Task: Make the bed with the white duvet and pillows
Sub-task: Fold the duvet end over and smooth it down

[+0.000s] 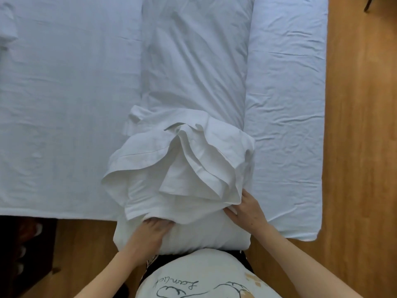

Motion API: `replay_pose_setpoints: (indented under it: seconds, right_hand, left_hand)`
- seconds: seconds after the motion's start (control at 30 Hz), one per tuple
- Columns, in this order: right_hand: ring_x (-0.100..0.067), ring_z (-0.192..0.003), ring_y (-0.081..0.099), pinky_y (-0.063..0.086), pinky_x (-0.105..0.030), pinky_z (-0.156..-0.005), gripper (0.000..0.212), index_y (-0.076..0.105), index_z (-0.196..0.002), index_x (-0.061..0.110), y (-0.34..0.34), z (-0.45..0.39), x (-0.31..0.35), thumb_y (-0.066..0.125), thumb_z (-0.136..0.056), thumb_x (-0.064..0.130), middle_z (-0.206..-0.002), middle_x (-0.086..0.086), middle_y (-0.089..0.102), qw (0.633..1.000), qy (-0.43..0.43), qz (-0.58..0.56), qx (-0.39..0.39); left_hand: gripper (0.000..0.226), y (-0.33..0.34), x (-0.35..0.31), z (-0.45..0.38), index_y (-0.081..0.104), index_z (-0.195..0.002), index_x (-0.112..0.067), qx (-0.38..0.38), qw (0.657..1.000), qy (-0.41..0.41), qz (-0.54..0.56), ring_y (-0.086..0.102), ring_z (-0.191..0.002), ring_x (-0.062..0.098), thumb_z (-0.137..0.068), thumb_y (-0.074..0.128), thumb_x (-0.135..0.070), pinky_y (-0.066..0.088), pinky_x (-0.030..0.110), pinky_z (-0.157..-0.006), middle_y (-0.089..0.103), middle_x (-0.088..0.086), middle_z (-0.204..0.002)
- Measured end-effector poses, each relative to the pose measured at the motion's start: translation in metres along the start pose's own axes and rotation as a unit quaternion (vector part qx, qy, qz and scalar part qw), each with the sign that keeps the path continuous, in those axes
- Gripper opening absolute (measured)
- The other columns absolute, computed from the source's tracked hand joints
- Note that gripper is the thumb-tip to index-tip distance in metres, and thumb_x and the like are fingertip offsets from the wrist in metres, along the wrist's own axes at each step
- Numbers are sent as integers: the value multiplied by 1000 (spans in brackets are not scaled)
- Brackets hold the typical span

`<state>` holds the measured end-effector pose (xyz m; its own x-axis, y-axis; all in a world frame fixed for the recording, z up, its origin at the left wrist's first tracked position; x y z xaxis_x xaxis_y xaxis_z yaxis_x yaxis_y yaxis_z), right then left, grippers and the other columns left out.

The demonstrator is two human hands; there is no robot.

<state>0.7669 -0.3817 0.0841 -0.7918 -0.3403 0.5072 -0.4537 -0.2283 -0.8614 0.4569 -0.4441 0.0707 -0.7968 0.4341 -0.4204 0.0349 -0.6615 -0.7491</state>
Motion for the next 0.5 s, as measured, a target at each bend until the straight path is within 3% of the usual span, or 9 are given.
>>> replay_pose_setpoints:
  seconds: [0.1, 0.2, 0.3, 0.4, 0.43, 0.5]
  right_hand:
    - [-33, -99, 54, 46, -36, -89, 28, 53, -112, 11, -8, -40, -12, 52, -95, 33, -100, -16, 66, 998, -21, 17, -50]
    - [-44, -106, 57, 37, -46, -99, 36, 57, -116, 9, -3, -108, -39, 52, -93, 35, -112, -24, 64, 998, 30, 51, -29]
    - [-46, -133, 36, 28, -55, -110, 52, 49, -135, 16, 4, -185, -61, 55, -89, 38, -141, -26, 44, 975, 199, 96, 29]
    - [-35, -147, 8, 8, -47, -118, 66, 22, -153, 24, 0, -229, -82, 47, -95, 45, -160, -20, 8, 896, 442, -13, 31]
    - [-33, -147, 5, 6, -45, -118, 68, 17, -154, 23, -2, -237, -85, 45, -96, 45, -160, -19, 4, 880, 472, -35, 25]
    - [-32, -148, 6, 7, -46, -119, 69, 16, -154, 19, -5, -242, -83, 46, -97, 42, -160, -18, 7, 900, 436, 2, -27]
  left_hand:
    - [36, -53, 35, -56, 71, -98, -4, -88, 992, -92, 7, 64, -94, 42, -77, 45, -15, 51, 50, -82, 68, 21, -103]
    - [49, -117, 89, -126, 62, -121, 4, -214, 965, -148, -45, 50, -119, 45, -79, 52, -17, 37, 54, -104, 57, 29, -126]
    - [50, -176, 121, -184, 59, -125, 2, -276, 934, -189, -127, 40, -126, 47, -78, 53, -13, 19, 57, -112, 54, 29, -129]
    - [57, -215, 130, -213, 48, -137, -8, -340, 884, -301, -107, 25, -139, 48, -81, 43, 1, 7, 57, -115, 34, 31, -146]
    - [58, -221, 130, -217, 47, -139, -13, -375, 868, -307, -105, 22, -142, 45, -83, 39, 2, 4, 54, -116, 29, 28, -151]
    - [52, -221, 122, -217, 57, -129, -16, -455, 849, -245, -111, 25, -142, 41, -85, 41, 6, 7, 52, -117, 32, 26, -150]
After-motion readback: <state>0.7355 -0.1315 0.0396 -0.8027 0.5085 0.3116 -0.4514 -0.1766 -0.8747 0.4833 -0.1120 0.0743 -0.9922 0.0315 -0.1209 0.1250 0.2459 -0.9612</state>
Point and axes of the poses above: each hand's wrist, its own z-axis away from the middle knuckle, its own y-axis out of the palm, x = y × z, the point moved 2 cm from there along -z, towards the middle knuckle
